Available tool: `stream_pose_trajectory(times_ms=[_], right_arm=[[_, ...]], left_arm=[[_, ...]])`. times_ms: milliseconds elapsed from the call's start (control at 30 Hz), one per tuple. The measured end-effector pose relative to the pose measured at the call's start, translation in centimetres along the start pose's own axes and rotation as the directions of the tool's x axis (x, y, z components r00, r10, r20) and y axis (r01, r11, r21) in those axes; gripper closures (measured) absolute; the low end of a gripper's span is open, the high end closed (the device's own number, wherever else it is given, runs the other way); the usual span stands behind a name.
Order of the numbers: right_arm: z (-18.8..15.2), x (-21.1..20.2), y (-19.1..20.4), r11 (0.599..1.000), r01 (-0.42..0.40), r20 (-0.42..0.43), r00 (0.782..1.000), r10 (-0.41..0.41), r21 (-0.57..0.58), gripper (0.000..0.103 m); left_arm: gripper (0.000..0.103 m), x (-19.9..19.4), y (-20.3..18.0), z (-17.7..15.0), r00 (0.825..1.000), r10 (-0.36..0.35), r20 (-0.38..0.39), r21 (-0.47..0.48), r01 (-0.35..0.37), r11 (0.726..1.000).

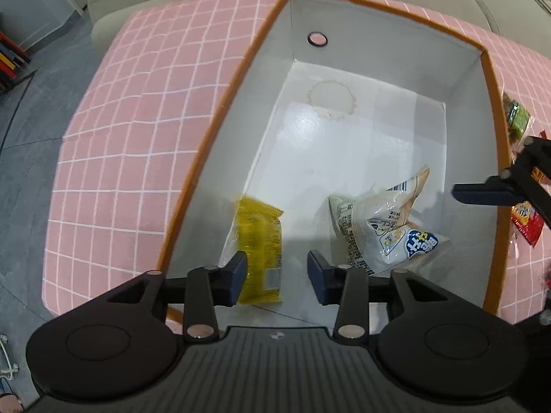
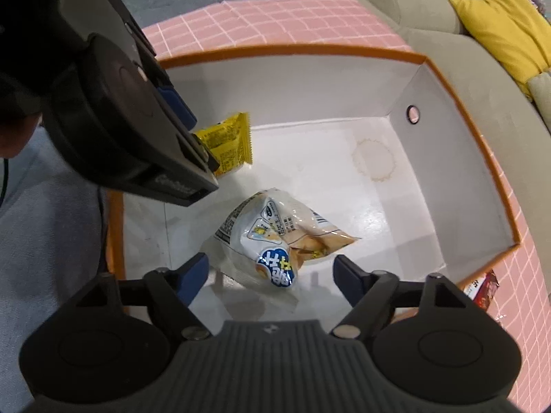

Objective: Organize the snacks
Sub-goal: 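Lift both tools out of the box and move back toward the snack pile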

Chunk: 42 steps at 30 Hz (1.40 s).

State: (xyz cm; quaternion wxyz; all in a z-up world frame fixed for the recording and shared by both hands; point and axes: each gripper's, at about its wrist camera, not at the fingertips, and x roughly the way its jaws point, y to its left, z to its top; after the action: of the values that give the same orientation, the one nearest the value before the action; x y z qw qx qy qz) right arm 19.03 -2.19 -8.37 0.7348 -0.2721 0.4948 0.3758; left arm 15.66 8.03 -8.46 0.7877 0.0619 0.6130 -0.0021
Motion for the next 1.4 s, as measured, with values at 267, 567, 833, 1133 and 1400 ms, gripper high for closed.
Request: stream_pose_trajectory(times_ms=[267,567,833,1133,1400], right_arm=[[-1.7,-3.8,0.3,0.997,0.041,0.103,0.994,-0.048,0.066,0.017],[-5.3,-7.6,0.6,0.978,0.095,0.238,0.961,-0.138,0.184,0.017],[-10.6,-11.1,-0.7,0.923,0.135,0.338,0.903,-0.264,0.360,0.017],[-16.7,-11.0,-2.1,0.846,0.153,0.324,0.877,-0.355,0.510,0.017],[-21.8,-8.5,-2.9,0.825,0.228,0.220,0.896,-0.385,0.517,0.018]], left_arm=[[0.043,-3.1,0.2,-0.8,0.995,-0.014,0.098,-0.075,0.022,0.997],[0.042,-7.3,-1.7,-2.7,0.965,-0.082,0.248,-0.100,0.110,0.989],[0.042,-10.2,-5.2,-4.8,0.905,-0.145,0.399,-0.089,0.196,0.977],[0.042,-9.5,-11.0,-6.8,0.860,-0.271,0.432,-0.005,0.303,0.953],[0.042,-6.8,-15.5,-7.6,0.873,-0.338,0.350,0.062,0.339,0.939]])
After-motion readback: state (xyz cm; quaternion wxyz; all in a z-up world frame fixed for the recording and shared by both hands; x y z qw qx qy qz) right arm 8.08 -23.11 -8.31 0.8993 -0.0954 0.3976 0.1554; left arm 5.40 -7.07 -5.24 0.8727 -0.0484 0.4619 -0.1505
